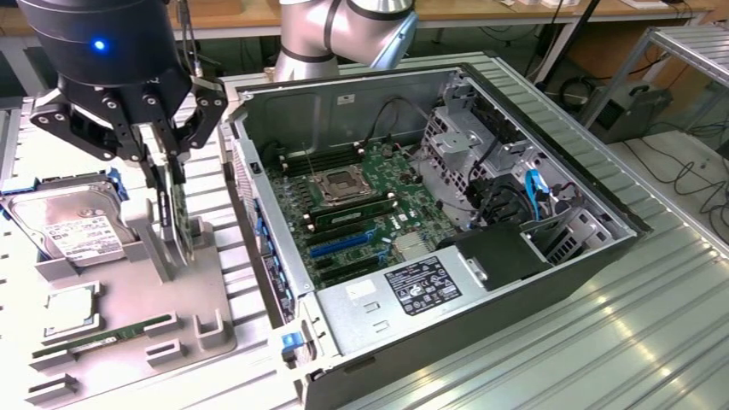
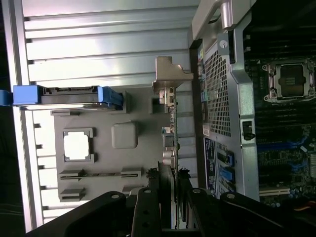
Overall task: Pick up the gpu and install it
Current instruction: 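Pick up the gpu and move the gpu toward the slot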
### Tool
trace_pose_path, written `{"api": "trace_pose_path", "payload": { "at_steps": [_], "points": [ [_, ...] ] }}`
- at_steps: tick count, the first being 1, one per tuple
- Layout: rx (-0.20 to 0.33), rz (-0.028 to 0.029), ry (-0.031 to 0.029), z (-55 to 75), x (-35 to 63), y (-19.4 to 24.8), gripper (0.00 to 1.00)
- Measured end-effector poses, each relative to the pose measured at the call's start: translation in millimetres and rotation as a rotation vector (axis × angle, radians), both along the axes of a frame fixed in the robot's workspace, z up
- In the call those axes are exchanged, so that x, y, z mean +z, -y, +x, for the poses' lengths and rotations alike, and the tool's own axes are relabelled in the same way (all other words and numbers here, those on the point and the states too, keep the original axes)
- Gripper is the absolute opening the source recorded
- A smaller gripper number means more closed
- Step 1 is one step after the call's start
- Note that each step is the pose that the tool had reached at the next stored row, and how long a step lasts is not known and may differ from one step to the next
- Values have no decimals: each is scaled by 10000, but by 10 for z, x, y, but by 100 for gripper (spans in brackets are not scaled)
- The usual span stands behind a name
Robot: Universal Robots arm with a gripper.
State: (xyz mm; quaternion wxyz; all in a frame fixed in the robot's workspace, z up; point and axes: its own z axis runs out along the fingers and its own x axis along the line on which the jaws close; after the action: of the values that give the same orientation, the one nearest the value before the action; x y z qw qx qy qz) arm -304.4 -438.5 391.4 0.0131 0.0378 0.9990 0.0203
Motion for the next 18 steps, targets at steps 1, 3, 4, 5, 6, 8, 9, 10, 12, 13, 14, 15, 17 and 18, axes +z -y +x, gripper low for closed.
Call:
{"api": "trace_pose_path", "payload": {
  "at_steps": [1, 3, 4, 5, 6, 8, 9, 10, 12, 13, 14, 15, 17, 18],
  "points": [
    [0, 0, 0, 0, 6, 0, 27],
    [0, 1, 1, 0, 11, 0, 27],
    [0, 0, 0, 0, 14, 0, 27],
    [0, 0, 0, 0, 17, 0, 27],
    [0, 0, 0, 0, 19, 0, 27],
    [0, 0, 1, 0, 23, 0, 27],
    [0, 0, 0, 0, 26, 0, 27],
    [0, 0, 0, 0, 28, 0, 27],
    [0, 0, 0, 0, 38, 0, 27],
    [0, 0, 0, 0, 45, 0, 27],
    [0, 0, 0, 0, 50, 0, 27],
    [0, 0, 0, 0, 53, 0, 27],
    [0, -1, 0, 0, 61, 0, 27],
    [0, 0, 0, 0, 64, 0, 27]
  ]
}}
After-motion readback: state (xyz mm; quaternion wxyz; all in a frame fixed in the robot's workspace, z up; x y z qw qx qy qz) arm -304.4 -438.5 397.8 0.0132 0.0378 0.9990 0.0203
